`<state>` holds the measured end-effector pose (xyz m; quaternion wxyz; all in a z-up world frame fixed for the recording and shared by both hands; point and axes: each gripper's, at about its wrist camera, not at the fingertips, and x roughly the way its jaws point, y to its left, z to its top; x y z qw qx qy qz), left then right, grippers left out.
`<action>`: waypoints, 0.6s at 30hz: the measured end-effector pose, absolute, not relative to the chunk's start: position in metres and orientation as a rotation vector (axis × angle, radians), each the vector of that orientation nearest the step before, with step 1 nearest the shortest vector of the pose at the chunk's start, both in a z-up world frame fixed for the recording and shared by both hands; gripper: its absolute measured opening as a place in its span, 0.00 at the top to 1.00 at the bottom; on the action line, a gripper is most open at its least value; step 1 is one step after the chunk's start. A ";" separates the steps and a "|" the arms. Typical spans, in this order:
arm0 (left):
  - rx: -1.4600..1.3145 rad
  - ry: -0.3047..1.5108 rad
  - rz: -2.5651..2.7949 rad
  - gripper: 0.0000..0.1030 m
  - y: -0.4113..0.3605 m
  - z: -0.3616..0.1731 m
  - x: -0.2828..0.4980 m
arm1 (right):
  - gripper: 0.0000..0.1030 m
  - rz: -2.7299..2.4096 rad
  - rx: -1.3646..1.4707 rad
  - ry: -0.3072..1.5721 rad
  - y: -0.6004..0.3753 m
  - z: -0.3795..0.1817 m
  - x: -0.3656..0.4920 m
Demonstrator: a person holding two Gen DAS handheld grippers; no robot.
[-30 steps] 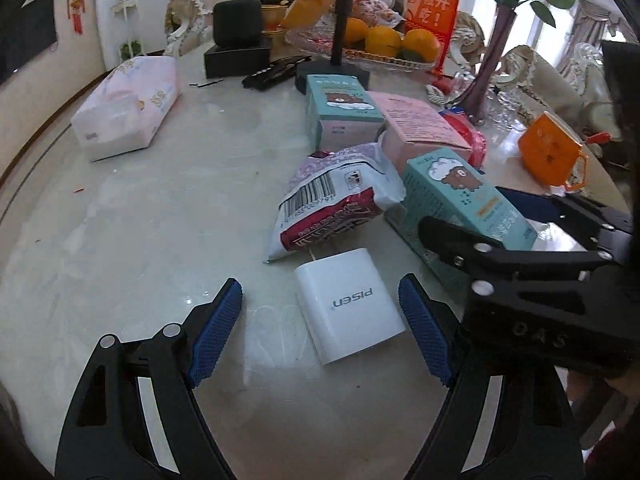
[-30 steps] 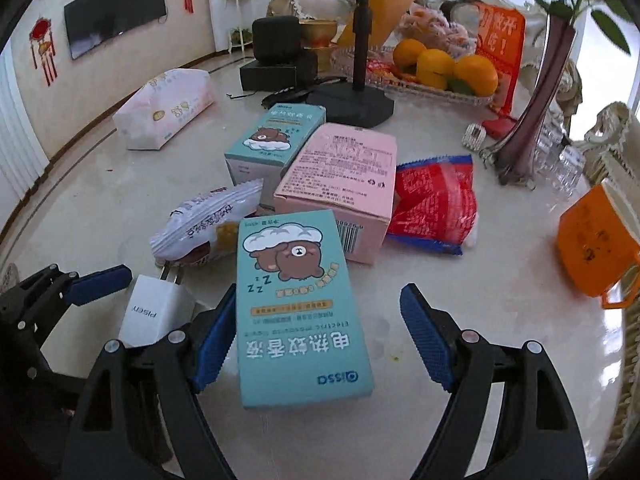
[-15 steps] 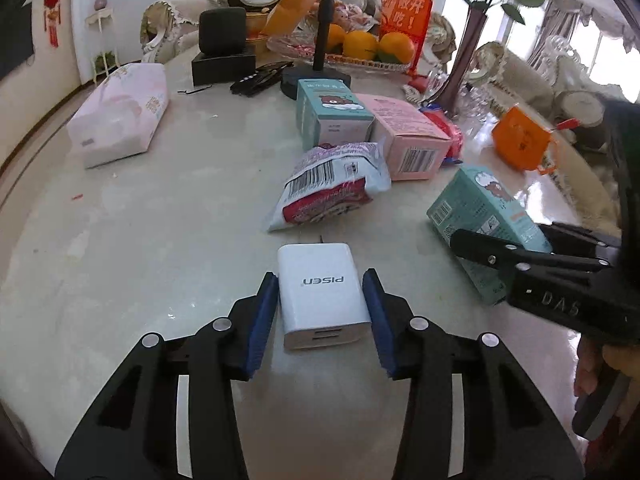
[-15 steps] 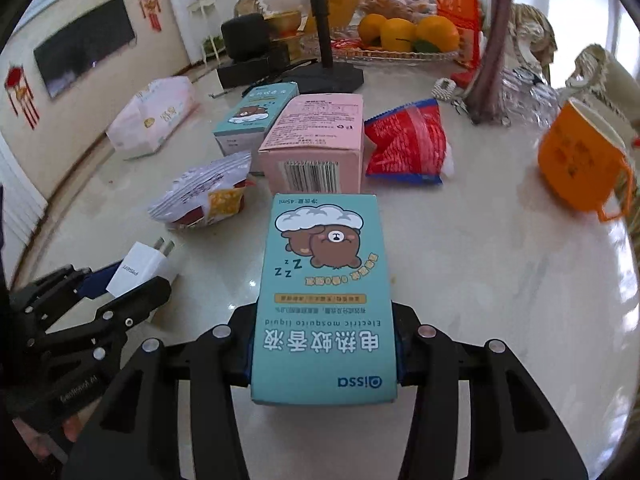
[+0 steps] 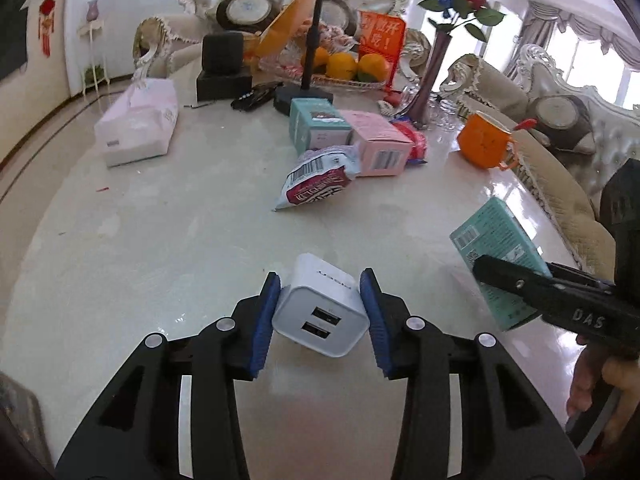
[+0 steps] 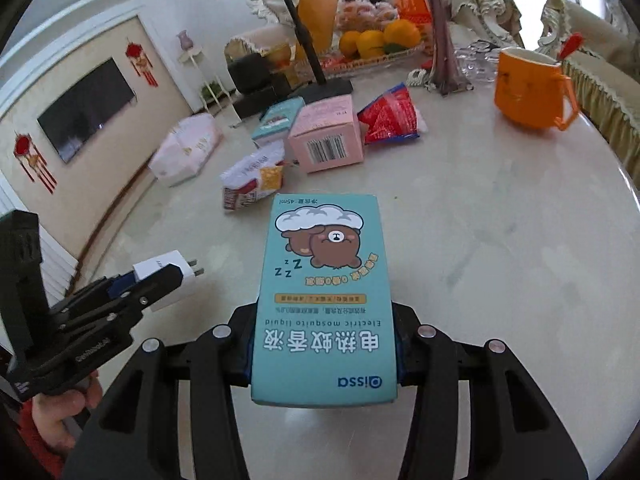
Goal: Collect trash
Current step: 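Lower the white charger with left gripper while right gripper lowers the teal box into wastebasket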
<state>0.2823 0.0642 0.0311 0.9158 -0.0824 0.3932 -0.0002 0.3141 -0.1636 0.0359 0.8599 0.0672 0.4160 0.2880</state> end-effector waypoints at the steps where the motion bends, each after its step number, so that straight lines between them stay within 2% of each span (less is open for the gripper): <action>1: -0.168 0.798 0.000 0.60 0.063 0.035 0.275 | 0.56 0.607 0.147 0.866 -0.166 0.039 0.310; 6: -0.185 0.761 -0.045 0.60 0.060 0.059 0.233 | 0.56 0.635 0.167 0.821 -0.177 0.058 0.262; 13: -0.086 0.692 -0.191 0.60 0.035 0.099 0.121 | 0.56 0.705 0.160 0.735 -0.205 0.086 0.146; 18: -0.055 0.704 -0.303 0.60 0.014 0.086 0.032 | 0.56 0.745 0.183 0.738 -0.229 0.066 0.052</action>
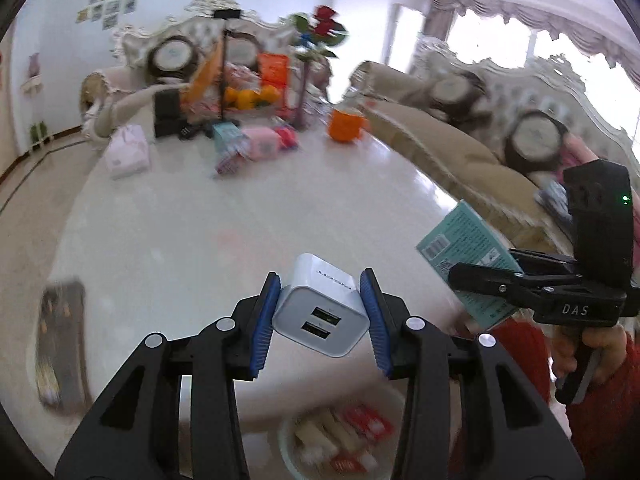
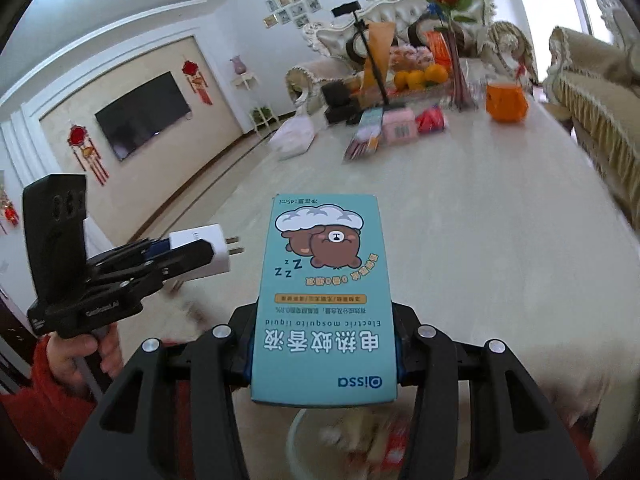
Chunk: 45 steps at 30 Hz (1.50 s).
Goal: Collect trash
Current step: 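Lower the white charger with left gripper while right gripper lowers the teal box into wastebasket, then move both open grippers back up to the table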
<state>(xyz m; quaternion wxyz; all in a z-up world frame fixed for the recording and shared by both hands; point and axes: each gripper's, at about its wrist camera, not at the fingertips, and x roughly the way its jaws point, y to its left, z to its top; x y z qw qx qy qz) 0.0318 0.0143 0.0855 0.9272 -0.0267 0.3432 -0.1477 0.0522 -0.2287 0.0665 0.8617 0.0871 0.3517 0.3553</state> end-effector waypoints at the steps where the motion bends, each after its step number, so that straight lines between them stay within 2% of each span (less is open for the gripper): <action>1: -0.059 0.716 -0.317 0.60 0.011 0.077 0.016 | 0.56 0.749 0.189 0.751 -0.231 0.059 0.038; 7: -0.056 0.858 -0.371 0.60 -0.012 0.007 -0.039 | 0.56 0.720 0.214 0.915 -0.231 -0.008 -0.018; 14: -0.065 1.054 -0.392 0.60 -0.031 -0.090 -0.023 | 0.56 0.572 0.145 1.140 -0.217 -0.102 0.006; 21: -0.063 1.162 -0.379 0.59 -0.037 -0.136 -0.007 | 0.55 0.545 0.055 1.178 -0.205 -0.133 0.016; 22: -0.069 1.187 -0.375 0.56 -0.037 -0.142 -0.006 | 0.54 0.541 0.041 1.171 -0.203 -0.133 0.018; 23: -0.066 1.199 -0.369 0.40 -0.036 -0.146 -0.004 | 0.51 0.543 0.031 1.165 -0.203 -0.135 0.017; 24: -0.053 1.210 -0.352 0.32 -0.036 -0.149 -0.005 | 0.46 0.535 0.013 1.170 -0.201 -0.137 0.020; 25: -0.044 1.212 -0.343 0.32 -0.037 -0.151 -0.005 | 0.38 0.514 -0.006 1.174 -0.201 -0.140 0.018; 27: -0.044 1.212 -0.329 0.29 -0.035 -0.151 -0.006 | 0.32 0.483 -0.012 1.177 -0.206 -0.143 0.015; 29: -0.038 1.204 -0.306 0.26 -0.029 -0.149 -0.007 | 0.32 0.475 0.013 1.186 -0.211 -0.144 0.015; 35: 0.003 1.154 -0.296 0.25 -0.020 -0.125 -0.018 | 0.32 0.473 0.027 1.173 -0.216 -0.131 0.009; 45: 0.018 0.989 -0.325 0.25 0.000 -0.032 -0.027 | 0.32 0.609 0.062 0.991 -0.219 -0.040 -0.008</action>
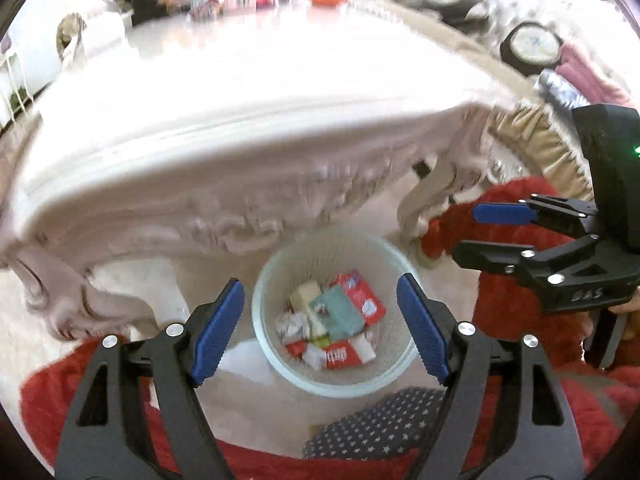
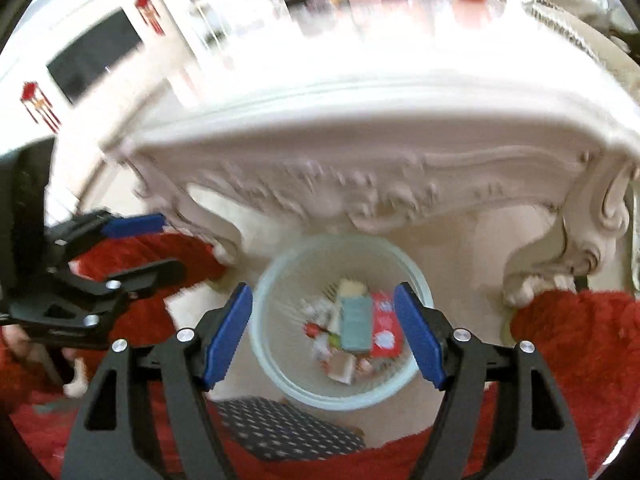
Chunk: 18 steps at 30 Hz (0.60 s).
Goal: Collect trash
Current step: 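Move both open grippers back up to the table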
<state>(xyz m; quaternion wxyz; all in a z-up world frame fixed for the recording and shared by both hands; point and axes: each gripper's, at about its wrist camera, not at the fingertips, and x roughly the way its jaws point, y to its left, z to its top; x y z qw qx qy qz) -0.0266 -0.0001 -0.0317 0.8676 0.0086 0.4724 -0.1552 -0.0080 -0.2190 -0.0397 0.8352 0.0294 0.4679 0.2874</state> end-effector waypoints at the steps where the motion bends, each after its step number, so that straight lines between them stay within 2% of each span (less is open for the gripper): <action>1: 0.023 0.972 -0.324 0.25 0.002 -0.022 -0.023 | 0.32 0.619 0.078 0.965 -0.222 -0.030 -0.006; 8: 0.055 0.832 -0.306 0.25 0.024 0.036 0.036 | 0.32 0.595 0.052 0.778 -0.223 0.033 0.035; 18: 0.059 0.745 -0.208 0.25 0.048 0.056 0.168 | 0.30 0.550 0.059 0.748 -0.209 0.049 0.147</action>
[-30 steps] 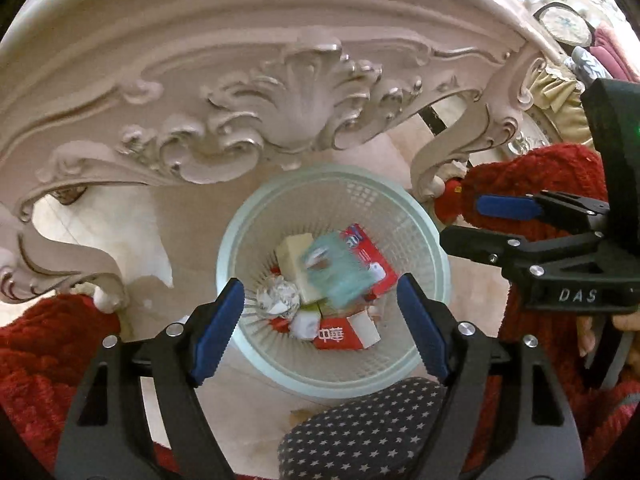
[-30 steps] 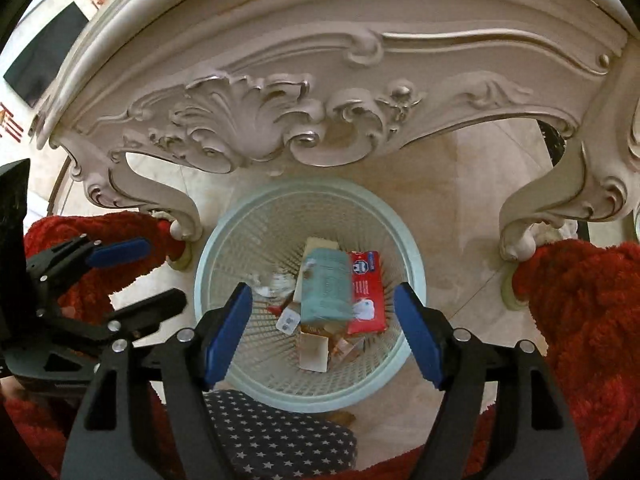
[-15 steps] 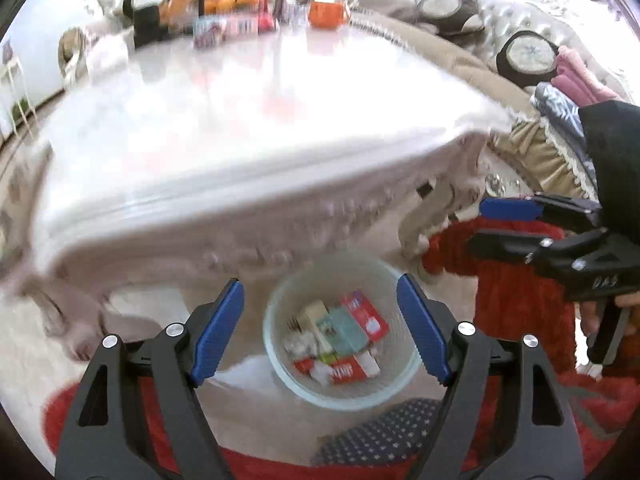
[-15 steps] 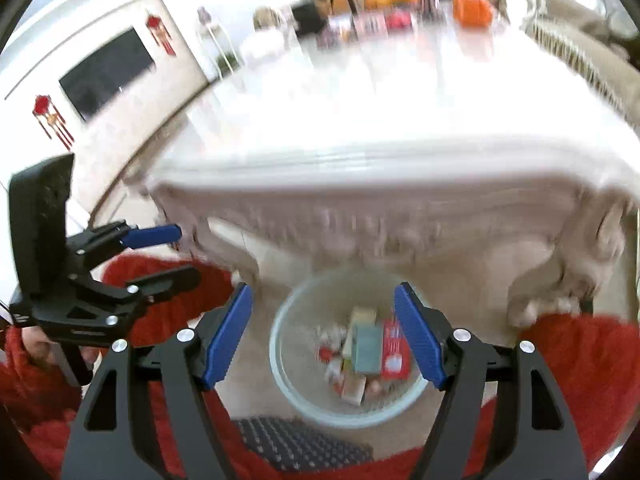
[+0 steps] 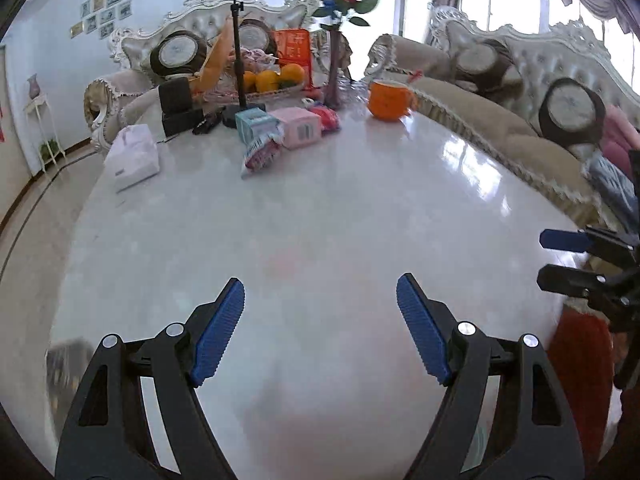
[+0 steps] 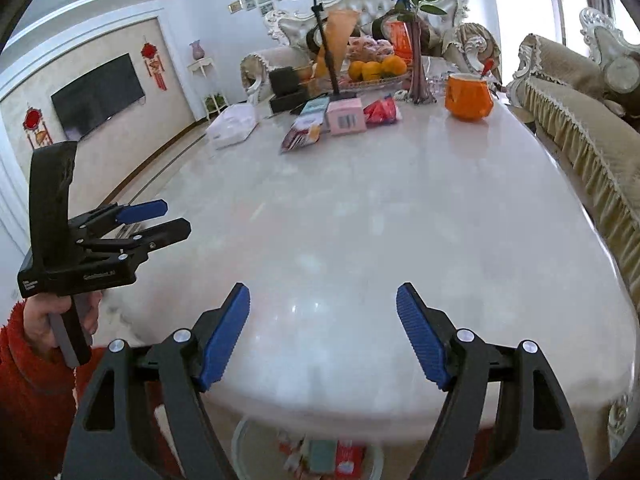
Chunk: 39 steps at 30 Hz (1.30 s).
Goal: Collect trash
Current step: 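Move both open grippers back up to the table, then grasp the white-red snack packet with left gripper while right gripper grasps the pink box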
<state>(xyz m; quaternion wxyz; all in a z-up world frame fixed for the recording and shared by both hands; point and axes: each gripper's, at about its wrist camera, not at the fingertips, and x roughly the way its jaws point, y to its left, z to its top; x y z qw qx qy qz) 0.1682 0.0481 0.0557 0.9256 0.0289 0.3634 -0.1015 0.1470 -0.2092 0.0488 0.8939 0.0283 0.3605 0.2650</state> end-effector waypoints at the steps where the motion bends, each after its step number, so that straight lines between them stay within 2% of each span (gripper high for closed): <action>1: 0.047 0.751 -0.218 0.25 0.050 0.054 0.187 | 0.30 0.545 0.056 0.745 -0.208 0.050 0.158; 11: 0.008 0.803 -0.165 0.25 0.062 0.039 0.347 | 0.30 0.500 0.016 0.751 -0.174 0.058 0.294; 17: 0.022 0.841 -0.142 0.25 0.055 0.027 0.404 | 0.30 0.473 0.017 0.798 -0.140 0.051 0.366; 29: 0.005 0.899 -0.097 0.25 0.058 0.015 0.453 | 0.30 0.490 -0.056 0.835 -0.091 0.050 0.427; 32: -0.018 0.904 -0.116 0.25 0.062 0.013 0.458 | 0.24 0.505 -0.069 0.873 -0.082 0.045 0.438; 39: -0.024 0.912 -0.118 0.25 0.066 0.011 0.458 | 0.23 0.524 -0.057 0.905 -0.070 0.043 0.449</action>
